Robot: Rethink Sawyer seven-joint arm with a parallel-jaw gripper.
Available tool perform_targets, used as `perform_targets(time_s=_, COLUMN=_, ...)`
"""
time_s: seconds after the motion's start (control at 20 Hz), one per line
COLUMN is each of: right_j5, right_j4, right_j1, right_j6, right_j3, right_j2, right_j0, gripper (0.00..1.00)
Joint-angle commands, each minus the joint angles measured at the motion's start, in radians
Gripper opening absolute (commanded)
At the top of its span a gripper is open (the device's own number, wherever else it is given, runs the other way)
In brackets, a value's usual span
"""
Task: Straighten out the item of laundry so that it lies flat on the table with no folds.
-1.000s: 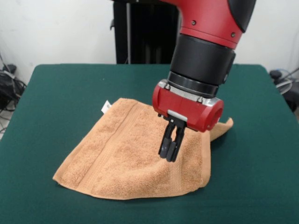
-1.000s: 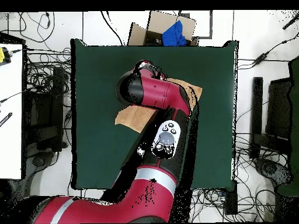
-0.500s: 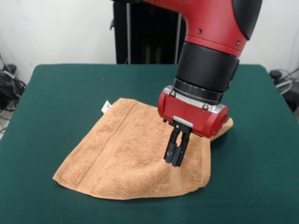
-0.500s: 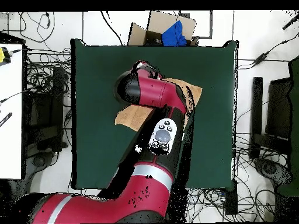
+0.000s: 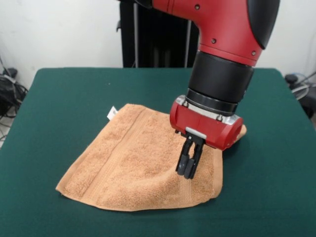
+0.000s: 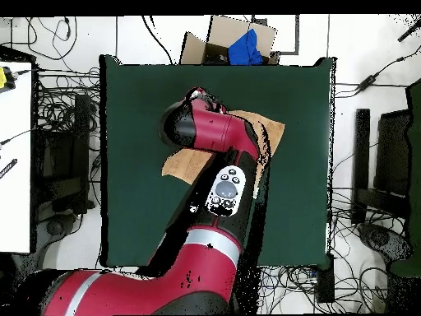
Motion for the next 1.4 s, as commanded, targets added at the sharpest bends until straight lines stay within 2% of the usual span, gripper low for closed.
perform_targets(time_s=0.05, right_j5=-0.019, right_j4=0.001, right_j1=0.013, right_j6=0.135, right_j3=0.034, right_j2=0.046, right_j0=0.001, gripper=0.0)
perform_targets(time_s=0.7, right_j5=-0.031, right_j4=0.006, right_j1=0.043, right_j6=0.159, right_j3=0.024, right_j2=0.014, right_j0=0.025, gripper=0.0)
perform_targets(time_s=1.4, right_j5=-0.056, right_j4=0.001, right_j1=0.045, right_j6=0.159, right_j3=0.041, right_j2=0.021, right_j0=0.03, gripper=0.0)
